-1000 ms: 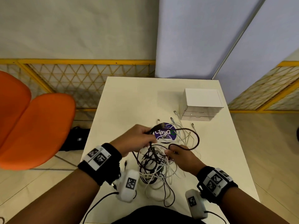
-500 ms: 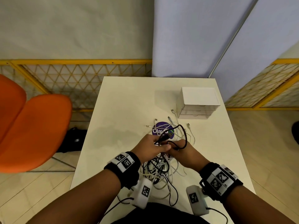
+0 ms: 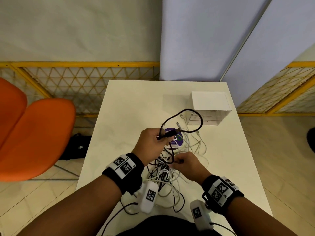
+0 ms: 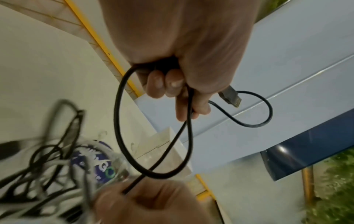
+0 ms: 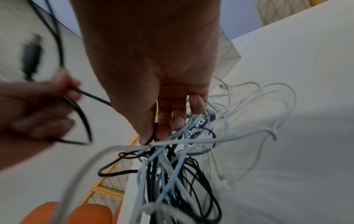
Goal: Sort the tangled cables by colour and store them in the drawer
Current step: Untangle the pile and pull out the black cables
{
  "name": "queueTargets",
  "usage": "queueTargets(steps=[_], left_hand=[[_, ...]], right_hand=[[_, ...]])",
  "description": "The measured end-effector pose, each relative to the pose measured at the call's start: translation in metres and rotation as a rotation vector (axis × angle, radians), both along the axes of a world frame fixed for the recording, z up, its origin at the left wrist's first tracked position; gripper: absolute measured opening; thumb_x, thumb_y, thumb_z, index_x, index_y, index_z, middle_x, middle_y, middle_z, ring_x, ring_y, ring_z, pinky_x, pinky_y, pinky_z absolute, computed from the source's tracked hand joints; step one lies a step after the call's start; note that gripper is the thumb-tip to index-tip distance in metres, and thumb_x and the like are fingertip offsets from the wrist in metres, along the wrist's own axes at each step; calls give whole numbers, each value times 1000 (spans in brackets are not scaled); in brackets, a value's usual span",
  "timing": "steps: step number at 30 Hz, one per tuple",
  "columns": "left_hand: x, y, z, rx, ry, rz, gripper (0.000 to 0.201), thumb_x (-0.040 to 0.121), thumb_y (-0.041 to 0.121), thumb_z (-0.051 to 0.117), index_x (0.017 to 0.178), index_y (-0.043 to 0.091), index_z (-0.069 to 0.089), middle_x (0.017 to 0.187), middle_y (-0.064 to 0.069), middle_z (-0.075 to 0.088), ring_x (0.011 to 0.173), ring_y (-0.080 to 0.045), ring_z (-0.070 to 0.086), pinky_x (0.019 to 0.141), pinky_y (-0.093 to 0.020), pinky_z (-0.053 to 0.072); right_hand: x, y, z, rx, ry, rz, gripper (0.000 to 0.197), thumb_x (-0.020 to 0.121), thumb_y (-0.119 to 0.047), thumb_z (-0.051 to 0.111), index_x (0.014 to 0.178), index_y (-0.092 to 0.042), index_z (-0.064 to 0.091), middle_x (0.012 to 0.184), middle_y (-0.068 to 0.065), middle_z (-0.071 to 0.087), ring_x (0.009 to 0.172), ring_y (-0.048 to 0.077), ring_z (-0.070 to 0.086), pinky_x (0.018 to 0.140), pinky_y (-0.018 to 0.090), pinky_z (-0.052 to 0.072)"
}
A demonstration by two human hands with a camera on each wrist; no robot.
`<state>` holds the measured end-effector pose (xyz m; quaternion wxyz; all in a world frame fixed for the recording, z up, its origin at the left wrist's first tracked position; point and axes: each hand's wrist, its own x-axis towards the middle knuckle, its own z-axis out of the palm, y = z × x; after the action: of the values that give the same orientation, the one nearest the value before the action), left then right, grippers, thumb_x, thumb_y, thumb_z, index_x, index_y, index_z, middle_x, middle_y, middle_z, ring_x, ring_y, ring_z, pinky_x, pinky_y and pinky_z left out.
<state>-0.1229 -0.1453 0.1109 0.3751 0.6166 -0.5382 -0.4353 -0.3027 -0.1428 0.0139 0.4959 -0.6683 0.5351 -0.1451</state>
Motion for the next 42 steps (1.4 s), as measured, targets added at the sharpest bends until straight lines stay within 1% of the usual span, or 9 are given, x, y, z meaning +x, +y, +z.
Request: queueTargets(steps=[5,12,14,17,26,28,31,37,42], left_hand=[[10,-8,32,-96,148,77,16,87,13,75,75,3,71,68,-9,70,66,-13,61,72,-26,49],[25,-20,99,-256,328,160,14,92,8,67,80,2,68,66,4,67,53,-4,53,48,-10,36],[25,-17,101,-191,349,117,22,96,10,62,87,-9,61,65,7,64,46,-5,45,44,-15,30],[24,-13,88,-7,379,98,32,103,25,52,77,7,57,73,-14,53,40,-11,27,47,-30,15],[11,14,4,372,-48,-155,3,91,18,69,93,19,71,42,15,45,36,1,40,38,-13,28],[1,17,-9,391,-90,-209,10,90,19,70,98,25,72,53,20,59,55,8,59,49,-8,36],[-7,13,-22,435,-238,-268,10,90,25,70,99,25,72,94,3,73,96,-19,68,69,-23,44],[-12,4,-6,442,-578,-533,29,98,36,57,77,17,55,76,-3,56,78,-23,53,57,-29,35],[-4,-4,1,434,-365,-407,20,96,30,61,79,21,60,64,-2,43,56,-8,44,51,-21,32]], right_hand=[[-1,7,-20,122,-118,-71,32,84,-20,74,62,-8,55,82,27,62,59,12,46,57,24,43],[-7,24,-44,141,-75,-98,29,84,-27,72,81,2,67,72,22,61,57,13,51,56,31,49],[-5,23,-46,124,-45,-104,23,86,-20,72,79,1,68,71,18,63,55,9,52,56,30,50],[-3,19,-41,69,17,-96,27,88,-21,72,64,-13,66,61,-3,57,52,4,49,59,29,47],[7,3,-8,0,-18,-69,38,98,-31,57,60,-26,56,55,-15,55,52,1,47,62,29,43],[9,3,-2,0,-60,-74,34,98,-32,58,66,-19,60,53,-14,54,50,2,46,58,27,41],[8,5,7,-12,-77,-77,29,98,-30,59,78,-11,67,56,-12,53,49,-1,46,54,19,37],[4,16,16,-31,-117,-10,19,96,-17,61,77,-15,66,67,-20,60,59,-2,51,59,11,40],[0,13,7,-119,-82,-48,16,87,-21,72,74,-23,62,68,-10,57,59,3,47,59,15,39]])
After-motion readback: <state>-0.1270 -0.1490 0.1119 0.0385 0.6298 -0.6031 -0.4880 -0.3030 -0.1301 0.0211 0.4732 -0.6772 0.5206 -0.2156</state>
